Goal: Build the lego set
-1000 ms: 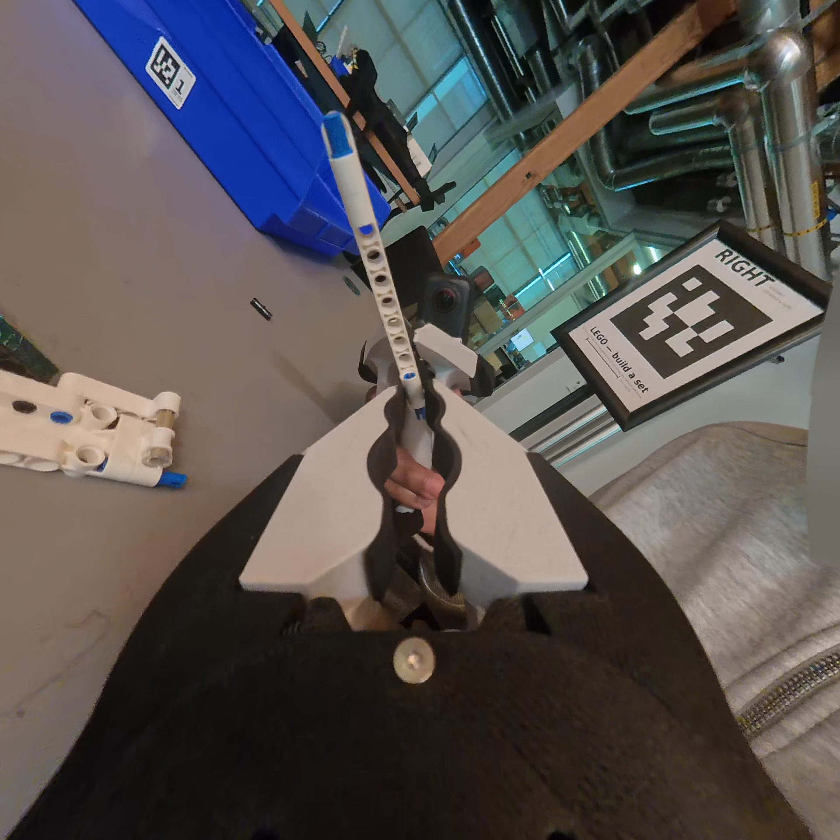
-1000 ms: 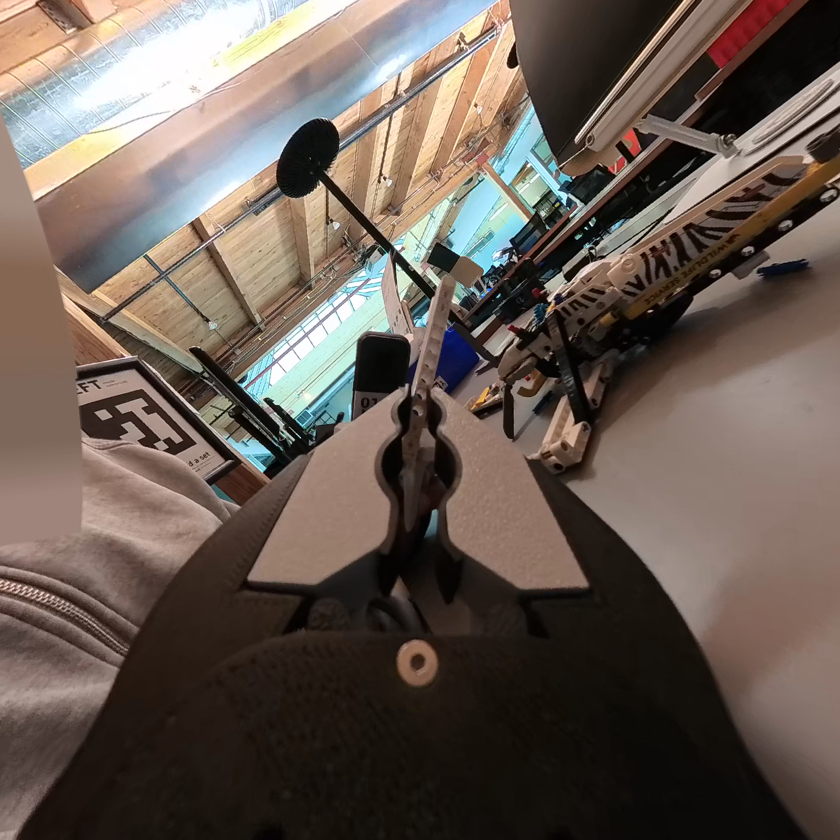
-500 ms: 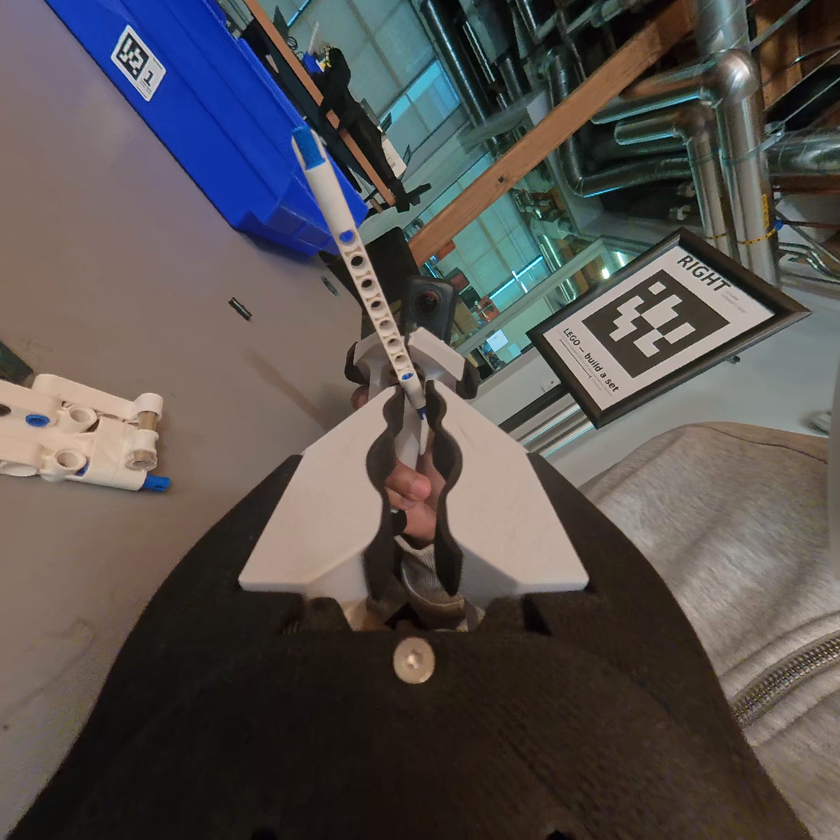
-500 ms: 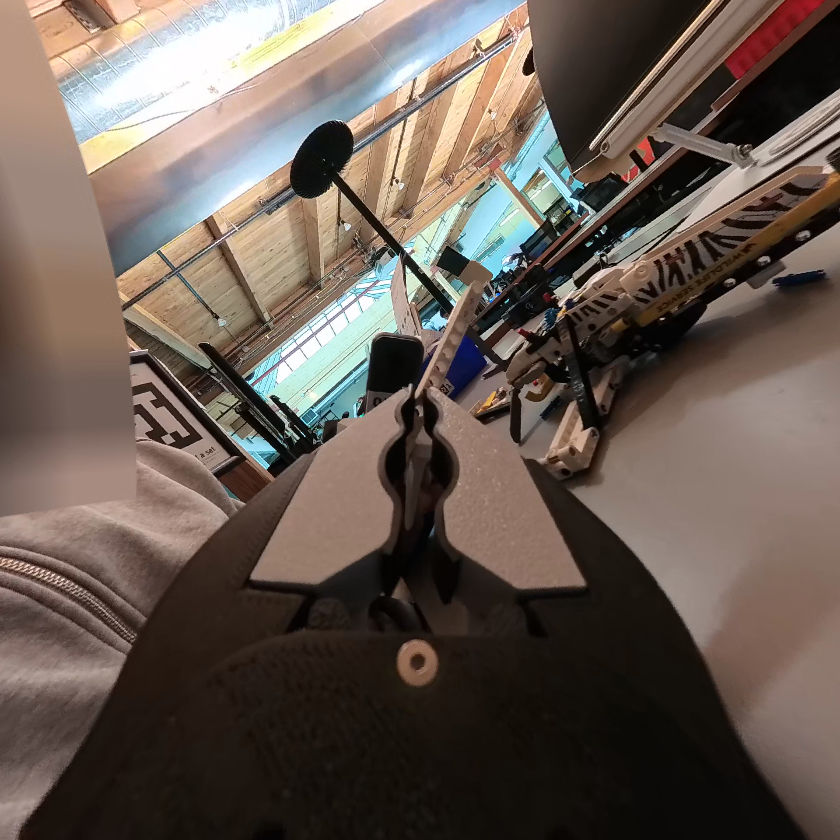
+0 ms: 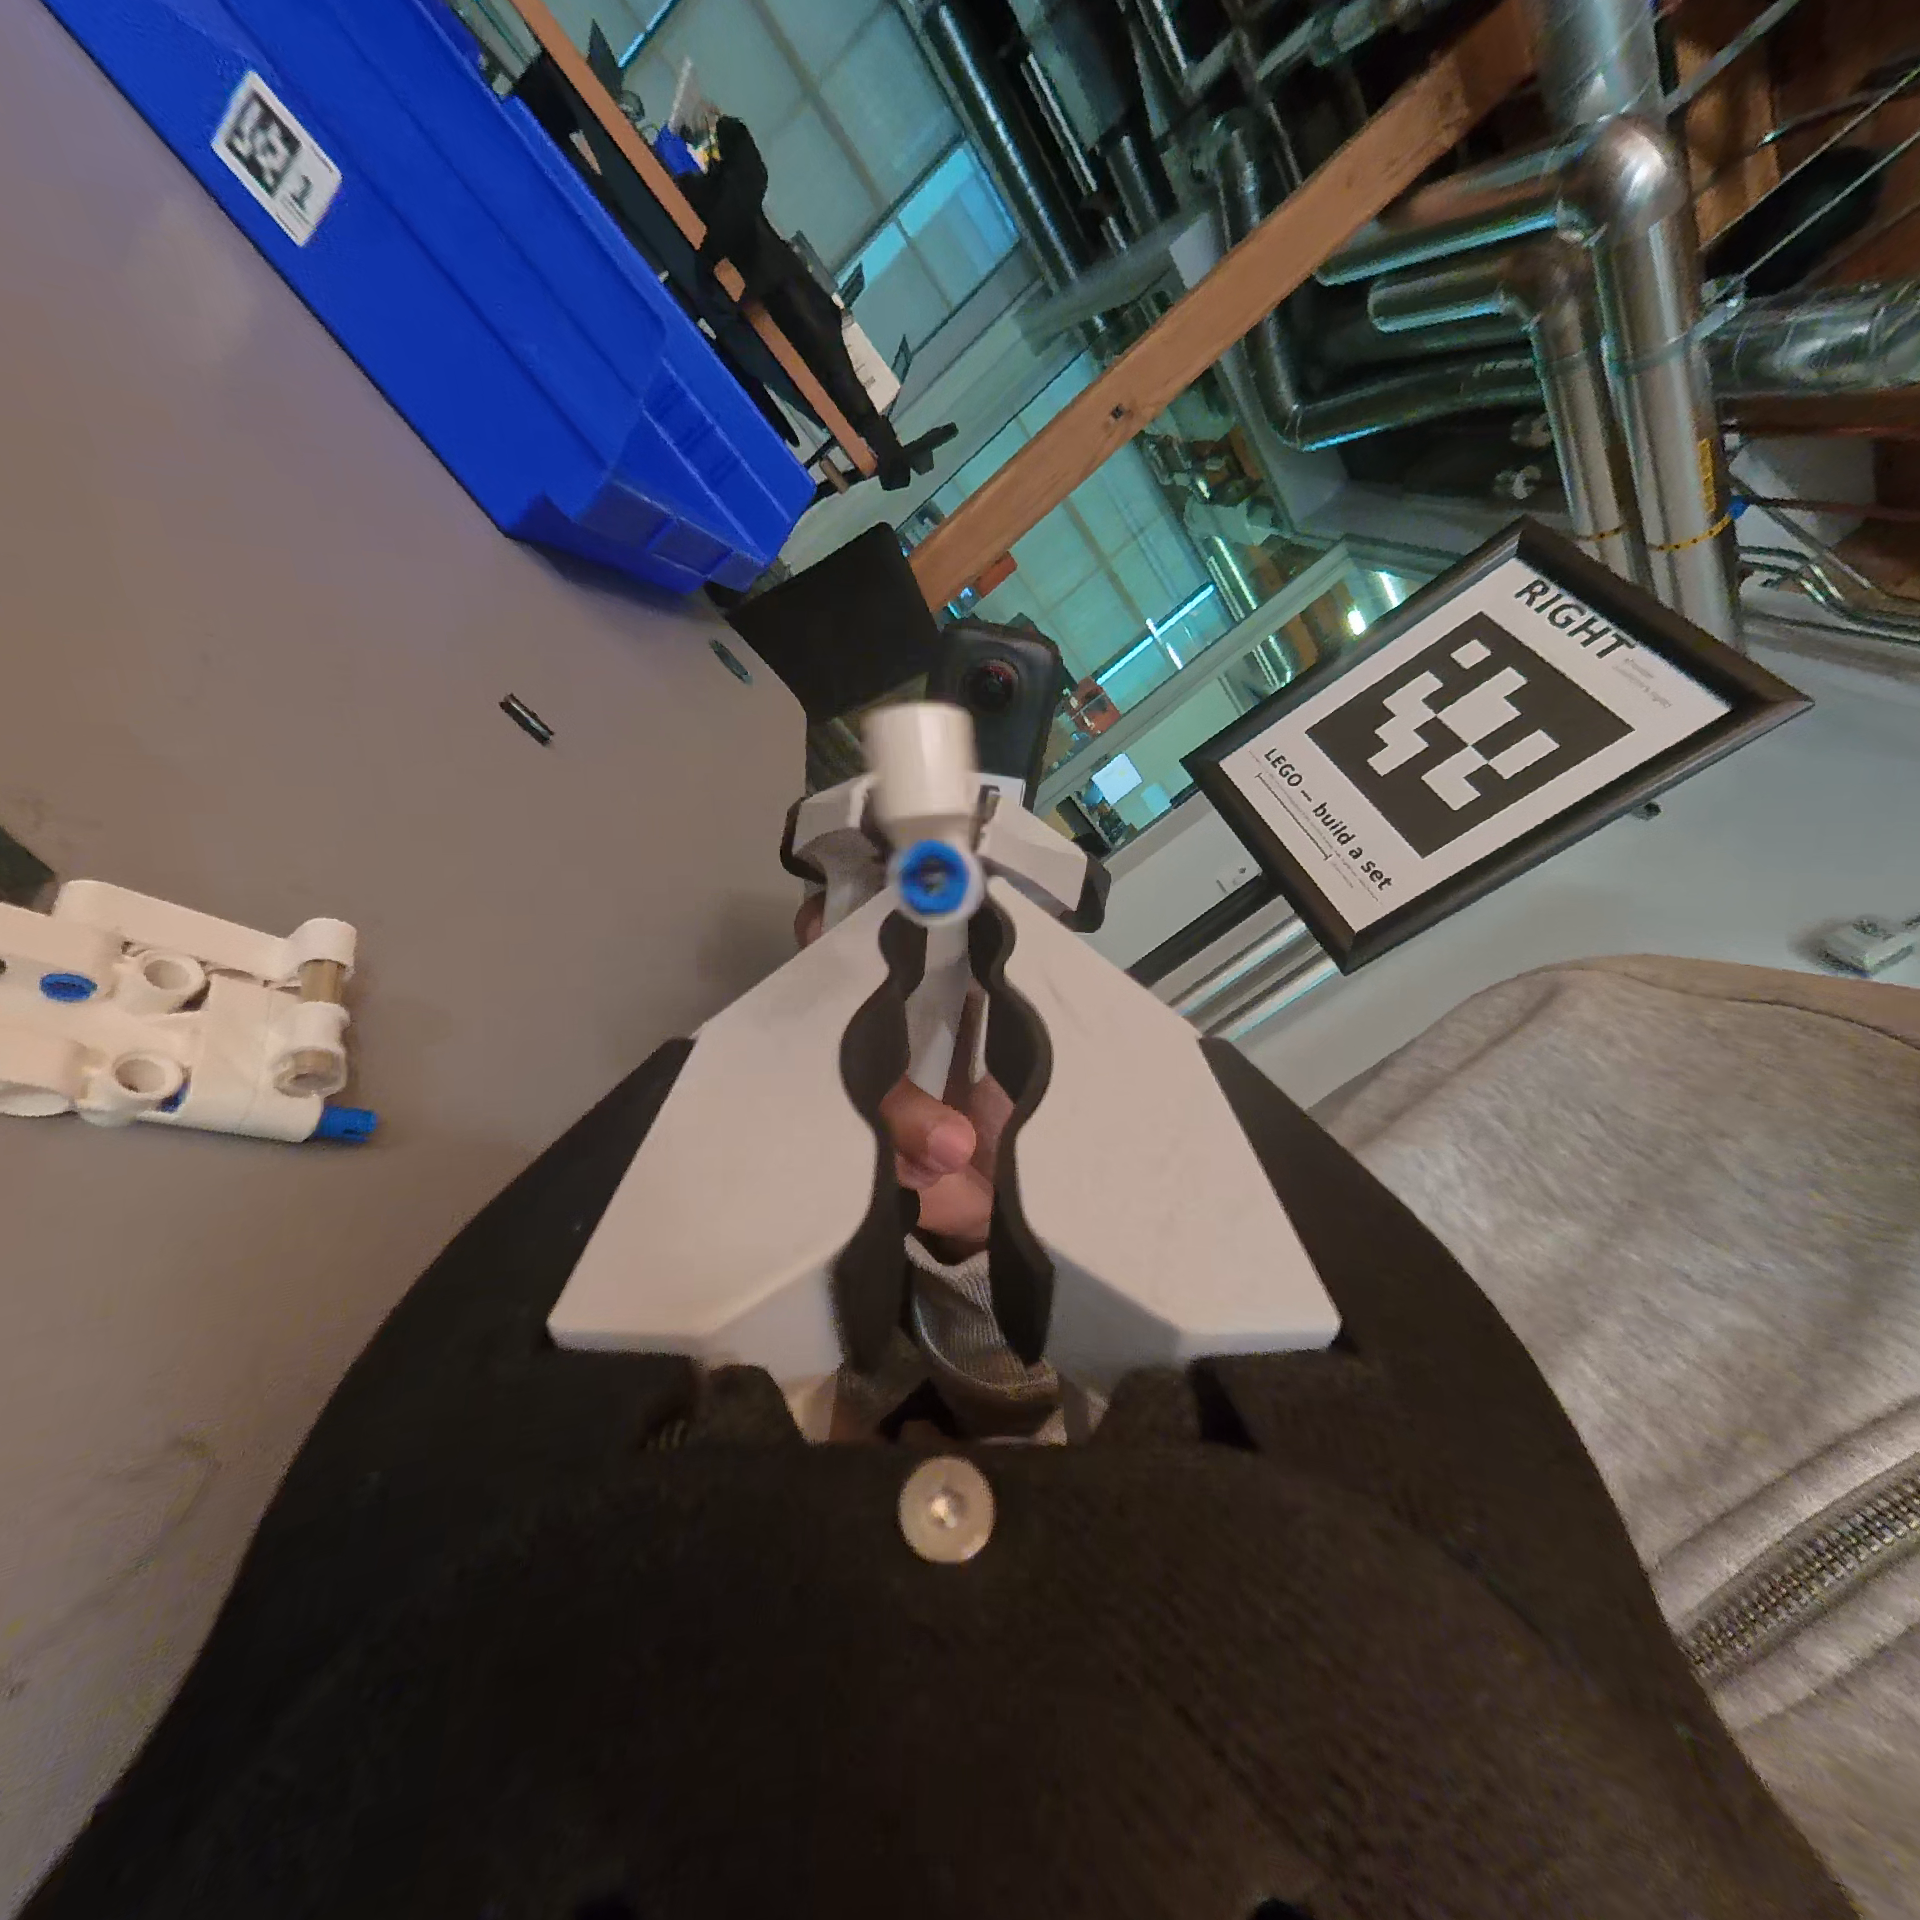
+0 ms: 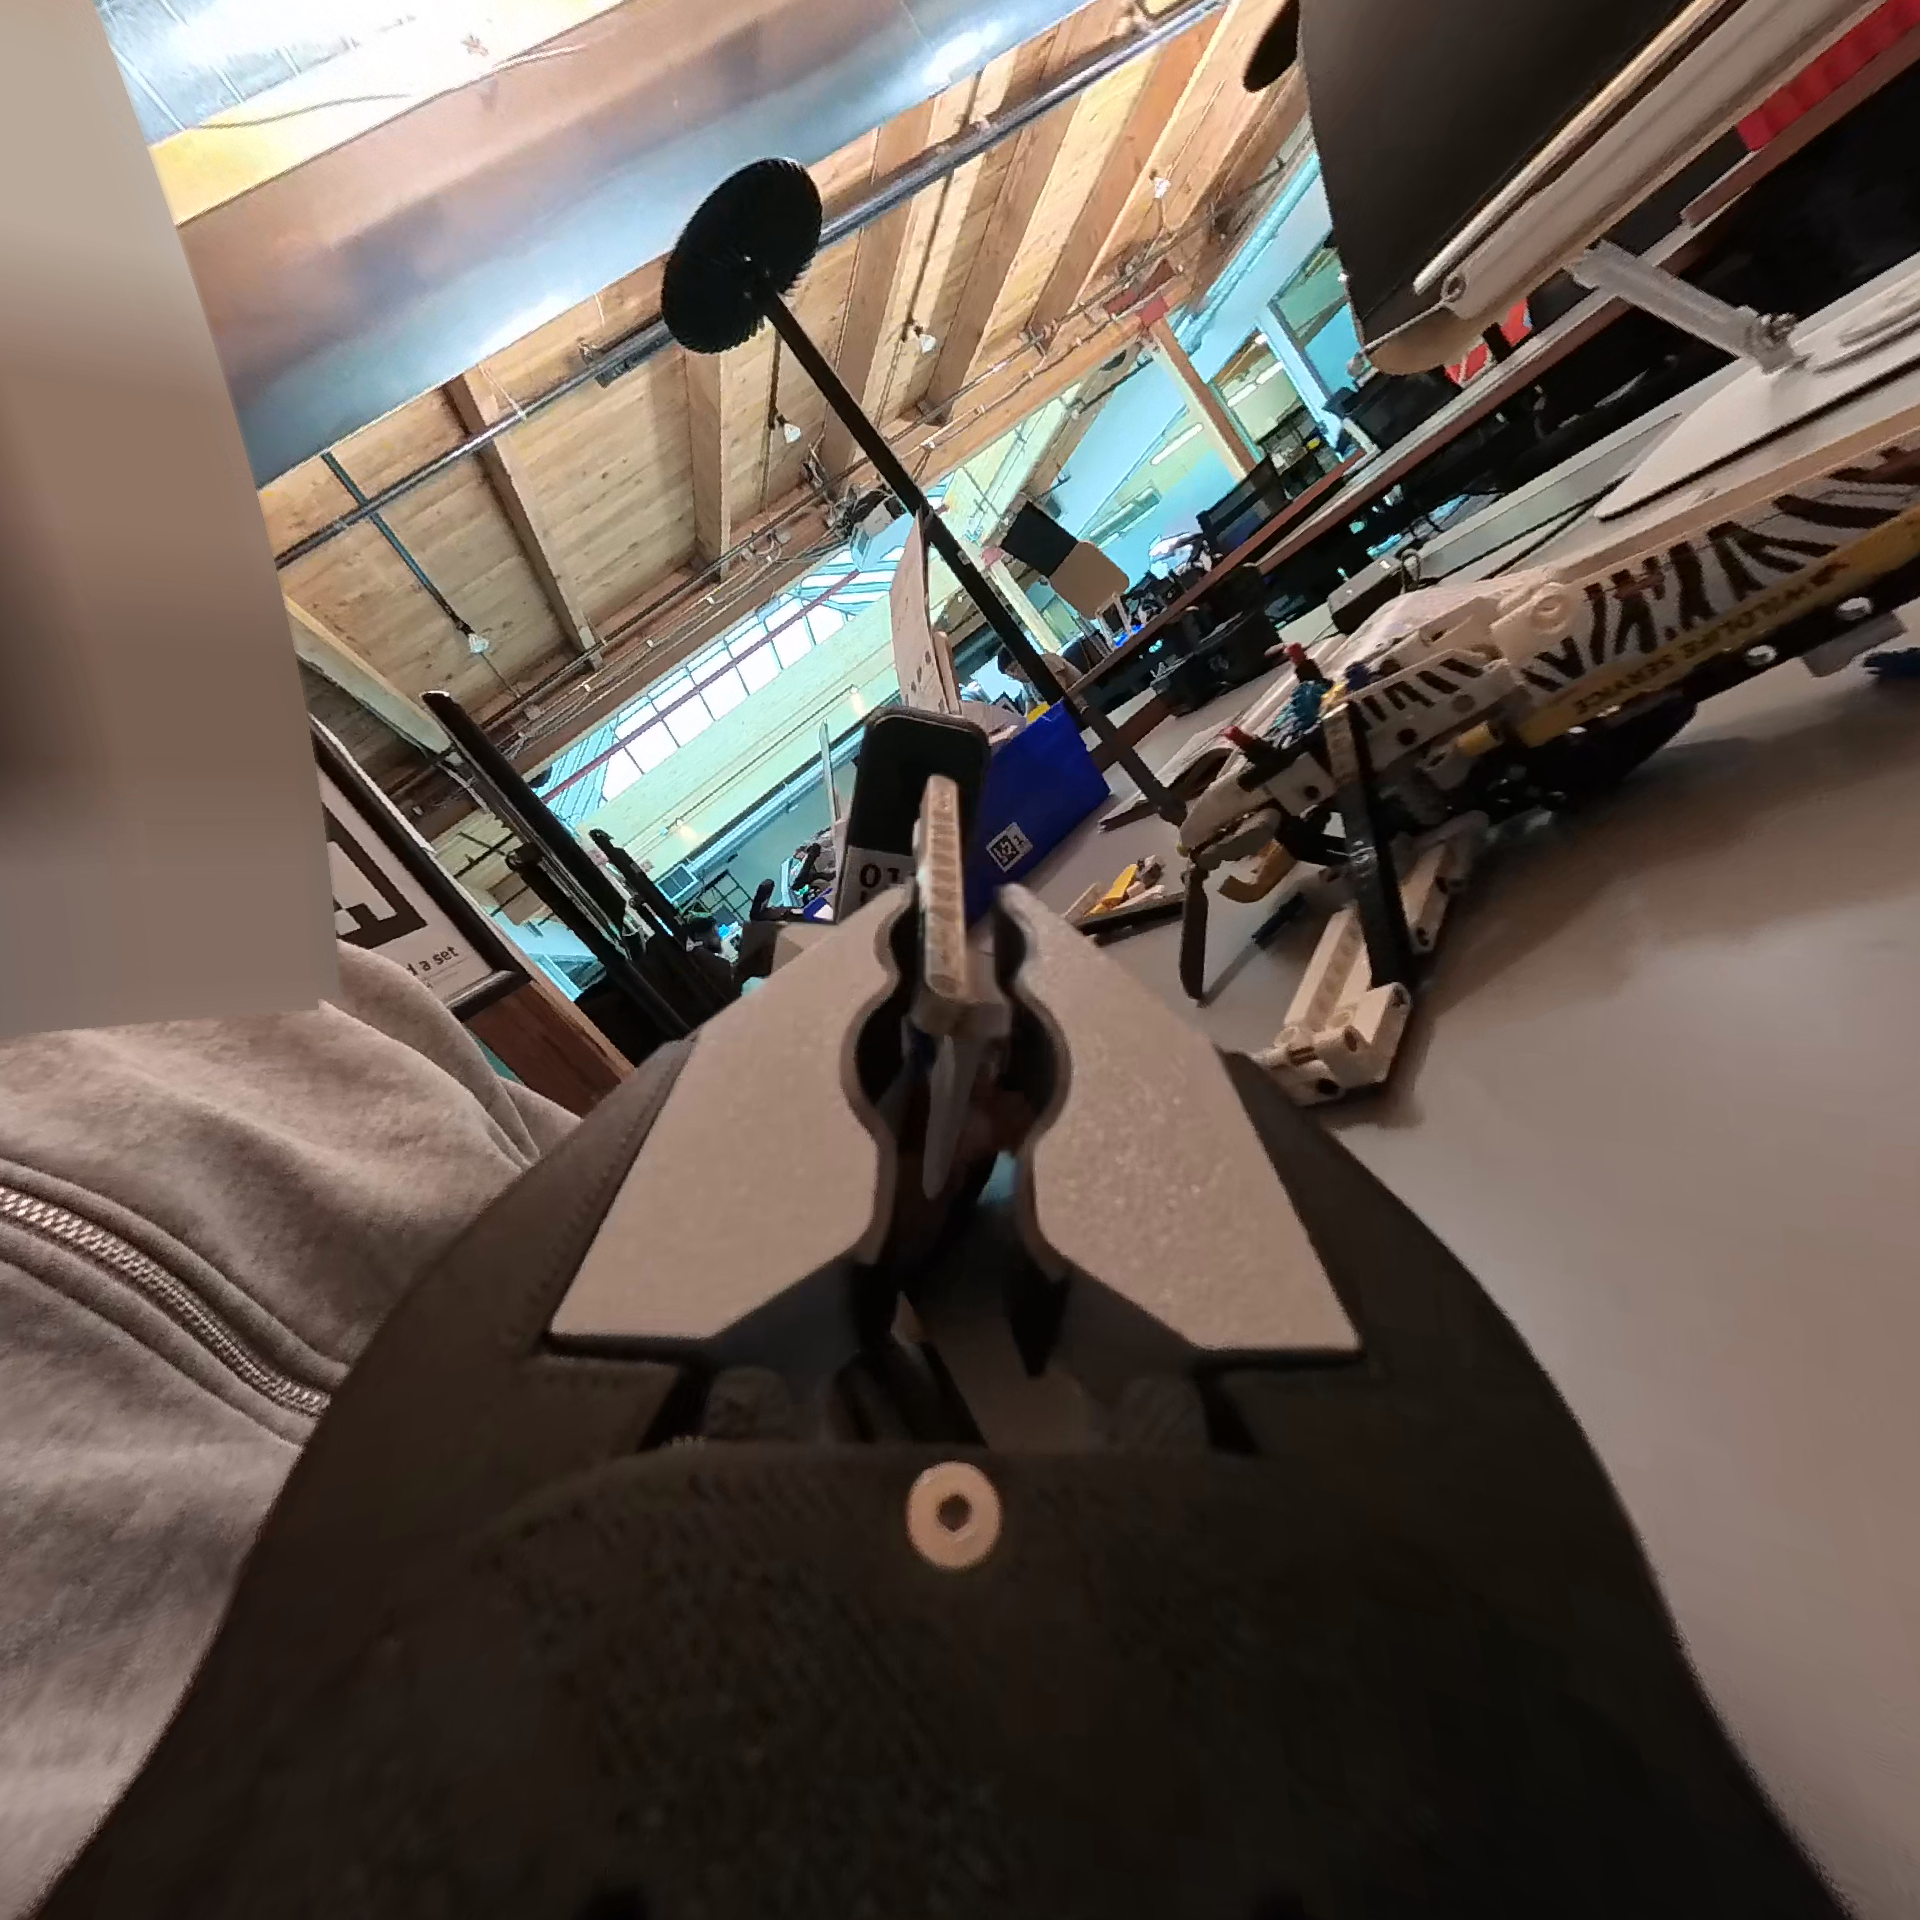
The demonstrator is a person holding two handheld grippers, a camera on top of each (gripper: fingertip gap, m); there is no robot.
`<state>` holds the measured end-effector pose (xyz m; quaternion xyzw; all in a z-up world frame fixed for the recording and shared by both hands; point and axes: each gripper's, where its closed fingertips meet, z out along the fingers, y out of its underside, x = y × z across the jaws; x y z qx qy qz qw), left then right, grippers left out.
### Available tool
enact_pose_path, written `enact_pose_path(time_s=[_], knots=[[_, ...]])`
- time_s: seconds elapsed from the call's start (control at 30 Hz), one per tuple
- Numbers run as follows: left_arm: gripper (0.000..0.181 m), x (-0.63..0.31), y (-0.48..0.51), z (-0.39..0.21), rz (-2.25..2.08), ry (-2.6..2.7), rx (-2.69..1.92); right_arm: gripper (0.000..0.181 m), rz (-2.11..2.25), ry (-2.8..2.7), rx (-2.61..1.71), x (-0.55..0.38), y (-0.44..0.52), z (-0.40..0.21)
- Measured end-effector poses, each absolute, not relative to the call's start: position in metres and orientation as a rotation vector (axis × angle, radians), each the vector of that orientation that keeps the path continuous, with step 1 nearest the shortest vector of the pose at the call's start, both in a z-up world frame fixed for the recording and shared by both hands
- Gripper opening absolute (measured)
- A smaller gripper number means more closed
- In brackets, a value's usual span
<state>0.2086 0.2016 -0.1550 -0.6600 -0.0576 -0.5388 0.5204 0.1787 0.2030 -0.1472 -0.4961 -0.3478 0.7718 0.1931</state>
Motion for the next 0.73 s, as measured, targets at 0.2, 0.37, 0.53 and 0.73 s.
enact_pose_path(time_s=[0.2, 0.37, 0.53, 0.73], knots=[[0.004, 0.204, 0.201, -0.153, -1.308, -0.152, -1.562, 0.010, 2.186, -0.976, -1.382, 0.179, 0.203, -0.146], [0.004, 0.204, 0.201, -0.153, -1.308, -0.154, -1.558, 0.006, 2.204, -0.969, -1.366, 0.180, 0.201, -0.144], [0.004, 0.204, 0.201, -0.152, -1.312, -0.155, -1.554, 0.005, 2.205, -0.962, -1.362, 0.180, 0.202, -0.144], [0.004, 0.195, 0.201, -0.147, -1.314, -0.187, -1.492, 0.005, 2.223, -0.905, -1.350, 0.183, 0.207, -0.141]])
